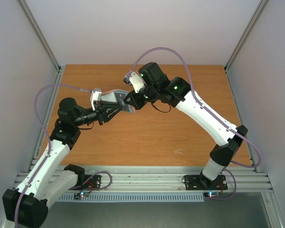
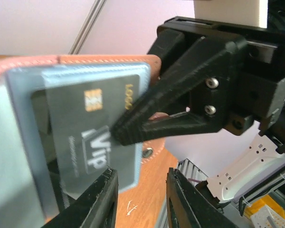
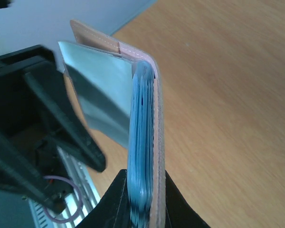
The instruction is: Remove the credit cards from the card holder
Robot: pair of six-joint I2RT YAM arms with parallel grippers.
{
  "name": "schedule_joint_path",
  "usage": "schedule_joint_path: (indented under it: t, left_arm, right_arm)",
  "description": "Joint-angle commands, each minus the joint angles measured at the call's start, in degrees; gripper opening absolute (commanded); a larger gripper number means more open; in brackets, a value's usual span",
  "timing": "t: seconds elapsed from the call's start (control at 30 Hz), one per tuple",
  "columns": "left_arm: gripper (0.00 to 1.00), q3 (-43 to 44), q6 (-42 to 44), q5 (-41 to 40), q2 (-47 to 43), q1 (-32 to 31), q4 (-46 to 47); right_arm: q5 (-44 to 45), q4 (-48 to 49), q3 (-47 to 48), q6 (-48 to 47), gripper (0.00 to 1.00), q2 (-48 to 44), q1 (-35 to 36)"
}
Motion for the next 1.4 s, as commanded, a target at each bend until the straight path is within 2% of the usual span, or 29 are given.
schedule_joint_path:
  t: [0.0, 0.27, 0.43, 0.73, 0.87, 1.07, 1.27, 1.37]
  left_arm:
    - [0.29, 1.6, 1.2, 0.5, -0.9, 0.3, 1.3]
    - [0.30, -0.2, -1.0, -1.5, -2.7, 2.3, 2.7]
    - [0.31, -0.7, -1.8, -0.5, -3.2, 2.5, 4.6]
    - [0.36, -0.3, -1.2, 1.9, -2.9, 0.4, 6.6]
    - [0.29, -0.5, -2.4, 3.5, -2.9, -1.4, 12.6]
    - [0.02, 0.5, -3.1, 6.4, -3.2, -2.9, 15.8]
    - [0.00, -0.5, -2.5, 5.8, -5.5, -2.9, 15.4]
    - [0.00, -0.5, -1.7, 4.8, -6.9, -2.8, 14.2]
  right_arm:
    - [-8.6, 6.9, -3.7, -3.5, 0.01, -5.1, 0.5]
    - [-18.5, 10.6, -8.7, -8.2, 0.01, -10.3, 0.0]
    - [-24.9, 9.4, -9.2, -11.1, 0.01, -12.0, -0.2]
    - [-30.7, 11.6, -9.7, -10.9, 0.01, -11.9, -0.2]
    - [-27.9, 14.1, -9.9, -9.3, 0.01, -10.5, -0.2]
    - [-22.7, 16.7, -9.9, -7.4, 0.01, -8.4, -0.2]
    - [-25.4, 20.2, -14.1, -5.2, 0.02, -10.5, -2.3]
    - [-28.3, 23.7, -18.5, -2.7, 0.09, -12.6, -4.5]
